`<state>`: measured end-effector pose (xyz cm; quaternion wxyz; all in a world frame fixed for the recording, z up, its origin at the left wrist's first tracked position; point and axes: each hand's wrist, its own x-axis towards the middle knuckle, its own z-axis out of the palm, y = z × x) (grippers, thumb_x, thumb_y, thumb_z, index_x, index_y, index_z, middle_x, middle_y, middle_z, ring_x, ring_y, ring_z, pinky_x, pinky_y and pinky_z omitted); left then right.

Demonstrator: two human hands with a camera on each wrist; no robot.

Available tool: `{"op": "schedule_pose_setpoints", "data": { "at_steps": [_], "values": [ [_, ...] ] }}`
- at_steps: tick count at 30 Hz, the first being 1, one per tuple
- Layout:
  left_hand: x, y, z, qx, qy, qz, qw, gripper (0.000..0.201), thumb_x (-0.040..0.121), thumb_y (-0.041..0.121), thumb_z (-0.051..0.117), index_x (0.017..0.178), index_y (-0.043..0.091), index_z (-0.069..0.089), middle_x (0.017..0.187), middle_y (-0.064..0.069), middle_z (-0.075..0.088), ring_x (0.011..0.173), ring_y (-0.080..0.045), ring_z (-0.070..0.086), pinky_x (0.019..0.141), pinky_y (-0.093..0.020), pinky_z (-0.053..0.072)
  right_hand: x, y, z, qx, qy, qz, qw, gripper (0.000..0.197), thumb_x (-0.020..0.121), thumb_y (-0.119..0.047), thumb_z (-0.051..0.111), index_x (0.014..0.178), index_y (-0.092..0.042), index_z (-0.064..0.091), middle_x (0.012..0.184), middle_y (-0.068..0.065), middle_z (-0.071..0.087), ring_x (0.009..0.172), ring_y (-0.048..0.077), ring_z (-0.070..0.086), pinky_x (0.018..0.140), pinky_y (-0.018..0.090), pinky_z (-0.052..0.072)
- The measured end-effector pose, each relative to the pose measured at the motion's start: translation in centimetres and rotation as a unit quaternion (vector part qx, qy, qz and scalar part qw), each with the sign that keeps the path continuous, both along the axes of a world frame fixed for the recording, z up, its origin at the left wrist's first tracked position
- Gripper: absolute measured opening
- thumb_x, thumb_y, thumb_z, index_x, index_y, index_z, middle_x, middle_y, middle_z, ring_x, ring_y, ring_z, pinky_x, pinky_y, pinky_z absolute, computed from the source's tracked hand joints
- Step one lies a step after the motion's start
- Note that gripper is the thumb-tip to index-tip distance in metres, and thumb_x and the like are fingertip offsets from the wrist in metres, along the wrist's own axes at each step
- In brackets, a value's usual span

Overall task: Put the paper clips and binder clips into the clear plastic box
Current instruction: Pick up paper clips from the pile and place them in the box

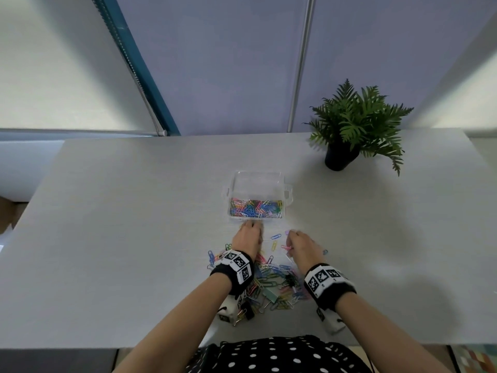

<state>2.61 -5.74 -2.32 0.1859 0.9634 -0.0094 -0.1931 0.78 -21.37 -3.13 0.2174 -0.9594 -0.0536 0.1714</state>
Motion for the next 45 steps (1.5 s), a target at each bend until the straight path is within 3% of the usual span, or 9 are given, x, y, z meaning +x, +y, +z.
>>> {"op": "schedule_pose_setpoints", "data": {
  "at_steps": [3, 9, 15, 23, 28, 32, 38, 42, 45],
  "values": [
    [0.1, 0.4, -0.5, -0.016, -0.005, -0.003, 1.0, 0.024, 0.086, 0.0, 0.046, 0.108, 0.006, 0.054, 0.121, -0.012, 0.051, 0.102, -0.027, 0.054, 0.083, -0.037, 0.05, 0.3, 0.2, 0.2, -0.015, -0.003, 0.007, 1.0, 0.01, 0.083, -0.007, 0.056, 0.093, -0.009, 0.054, 0.102, 0.009, 0.057, 0.099, 0.028, 0.053, 0.078, 0.035, 0.044],
    [-0.2, 0.0, -0.4, 0.012, -0.012, -0.047, 0.999, 0.028, 0.085, 0.0, 0.048, 0.113, 0.002, 0.051, 0.125, -0.016, 0.047, 0.118, -0.031, 0.046, 0.091, -0.041, 0.049, 0.1, 0.6, -0.1, -0.054, -0.034, 0.052, 0.997, 0.019, 0.08, 0.003, 0.053, 0.095, -0.008, 0.052, 0.104, 0.009, 0.054, 0.096, 0.027, 0.052, 0.074, 0.034, 0.041],
    [0.0, -0.2, 0.4, 0.02, -0.001, -0.088, 0.996, 0.02, 0.082, 0.001, 0.05, 0.102, 0.002, 0.051, 0.115, -0.016, 0.053, 0.107, -0.032, 0.052, 0.083, -0.042, 0.049, 1.0, 0.4, 0.4, -0.043, -0.007, 0.088, 0.995, 0.016, 0.082, -0.001, 0.05, 0.095, -0.01, 0.053, 0.105, 0.008, 0.058, 0.099, 0.028, 0.054, 0.076, 0.035, 0.042],
    [0.5, 1.2, 1.7, -0.03, -0.021, -0.15, 0.988, 0.011, 0.082, 0.005, 0.052, 0.093, 0.008, 0.053, 0.104, -0.011, 0.057, 0.093, -0.029, 0.057, 0.078, -0.038, 0.051, 2.3, -0.1, 1.2, 0.07, 0.05, 0.045, 0.995, 0.011, 0.078, -0.004, 0.064, 0.084, -0.012, 0.067, 0.092, 0.006, 0.066, 0.084, 0.02, 0.061, 0.079, 0.033, 0.049],
    [1.4, 2.5, 3.7, -0.051, -0.091, -0.152, 0.983, 0.009, 0.086, 0.01, 0.051, 0.094, 0.01, 0.054, 0.1, -0.005, 0.057, 0.088, -0.023, 0.056, 0.072, -0.036, 0.052, 4.7, -0.4, 4.1, 0.169, 0.073, 0.039, 0.982, 0.012, 0.08, 0.003, 0.062, 0.076, -0.008, 0.064, 0.071, 0.003, 0.06, 0.063, 0.017, 0.058, 0.064, 0.031, 0.054],
    [3.6, 3.4, 4.5, -0.049, -0.103, -0.125, 0.986, 0.014, 0.085, 0.01, 0.052, 0.098, 0.011, 0.057, 0.1, -0.008, 0.058, 0.089, -0.027, 0.058, 0.074, -0.04, 0.053, 7.5, 0.9, 5.9, 0.196, -0.001, 0.033, 0.98, 0.008, 0.077, 0.008, 0.059, 0.079, 0.002, 0.064, 0.074, 0.009, 0.058, 0.065, 0.02, 0.054, 0.06, 0.027, 0.05],
    [6.2, 4.3, 3.5, -0.055, -0.091, -0.081, 0.991, 0.018, 0.087, 0.002, 0.05, 0.101, 0.004, 0.06, 0.101, -0.016, 0.058, 0.089, -0.034, 0.06, 0.081, -0.044, 0.052, 10.1, 3.9, 5.0, 0.121, -0.032, 0.047, 0.991, 0.007, 0.079, -0.001, 0.061, 0.084, -0.001, 0.066, 0.09, 0.017, 0.068, 0.085, 0.029, 0.062, 0.077, 0.032, 0.045],
    [6.2, 4.5, 2.8, -0.043, -0.06, -0.106, 0.992, 0.038, 0.083, -0.005, 0.048, 0.119, 0.004, 0.055, 0.112, -0.018, 0.058, 0.101, -0.034, 0.058, 0.091, -0.038, 0.047, 9.5, 3.9, 4.1, 0.085, -0.012, 0.068, 0.994, 0.018, 0.085, -0.001, 0.055, 0.1, 0.002, 0.063, 0.1, 0.021, 0.067, 0.095, 0.032, 0.061, 0.084, 0.032, 0.044],
    [4.9, 4.4, 3.0, -0.037, -0.064, -0.146, 0.987, 0.044, 0.085, -0.001, 0.05, 0.128, 0.008, 0.05, 0.122, -0.014, 0.055, 0.108, -0.032, 0.056, 0.093, -0.04, 0.047, 8.2, 2.8, 4.5, 0.099, -0.036, 0.086, 0.991, 0.018, 0.087, 0.001, 0.051, 0.101, 0.002, 0.063, 0.1, 0.02, 0.066, 0.093, 0.033, 0.061, 0.083, 0.035, 0.045]
  ]
}}
